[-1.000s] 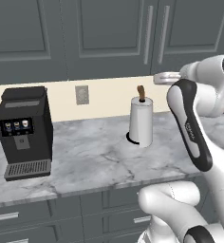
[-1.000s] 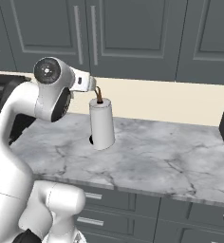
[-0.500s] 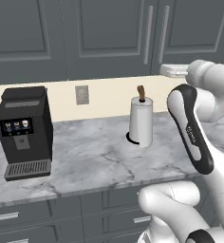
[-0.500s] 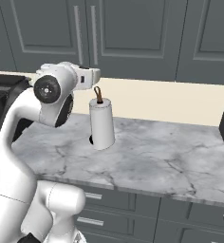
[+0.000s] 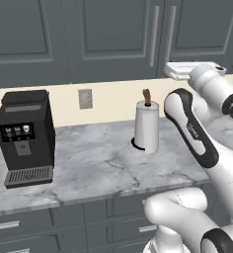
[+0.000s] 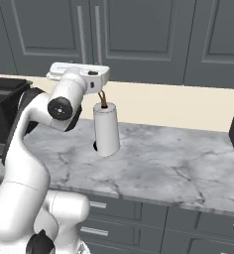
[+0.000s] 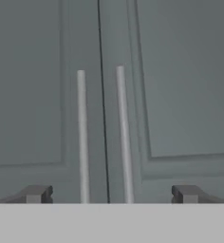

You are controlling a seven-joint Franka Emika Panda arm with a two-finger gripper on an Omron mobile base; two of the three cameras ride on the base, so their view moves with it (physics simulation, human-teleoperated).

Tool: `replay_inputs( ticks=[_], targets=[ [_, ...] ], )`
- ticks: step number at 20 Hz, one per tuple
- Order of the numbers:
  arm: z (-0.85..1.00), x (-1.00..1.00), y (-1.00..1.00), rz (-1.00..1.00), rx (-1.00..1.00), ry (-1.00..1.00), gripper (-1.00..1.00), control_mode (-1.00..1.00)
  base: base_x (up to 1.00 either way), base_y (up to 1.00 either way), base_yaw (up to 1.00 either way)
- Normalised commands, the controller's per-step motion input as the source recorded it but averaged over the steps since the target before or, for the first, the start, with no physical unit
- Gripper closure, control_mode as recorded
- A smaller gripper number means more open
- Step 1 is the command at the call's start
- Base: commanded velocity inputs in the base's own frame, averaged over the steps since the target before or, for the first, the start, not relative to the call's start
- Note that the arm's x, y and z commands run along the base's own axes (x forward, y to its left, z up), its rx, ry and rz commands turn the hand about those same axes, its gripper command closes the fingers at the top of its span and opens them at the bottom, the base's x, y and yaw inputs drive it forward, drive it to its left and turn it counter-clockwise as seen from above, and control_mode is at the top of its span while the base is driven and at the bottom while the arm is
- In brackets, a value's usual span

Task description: Move the ketchup and mayonnaise from the cabinet to the dining counter.

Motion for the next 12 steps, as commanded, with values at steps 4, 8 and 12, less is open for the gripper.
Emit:
replay_inputs(
  ticks=[4, 8, 12],
  targets=[
    [0.15, 0.6, -0.11, -0.02, 0.0, -0.08, -1.0, -1.0, 0.0, 0.0, 0.0],
    [0.15, 0.66, -0.11, -0.02, 0.0, -0.03, -1.0, -1.0, 0.0, 0.0, 0.0],
    [0.13, 0.67, -0.2, -0.02, 0.0, -0.01, -1.0, -1.0, 0.0, 0.0, 0.0]
  ],
)
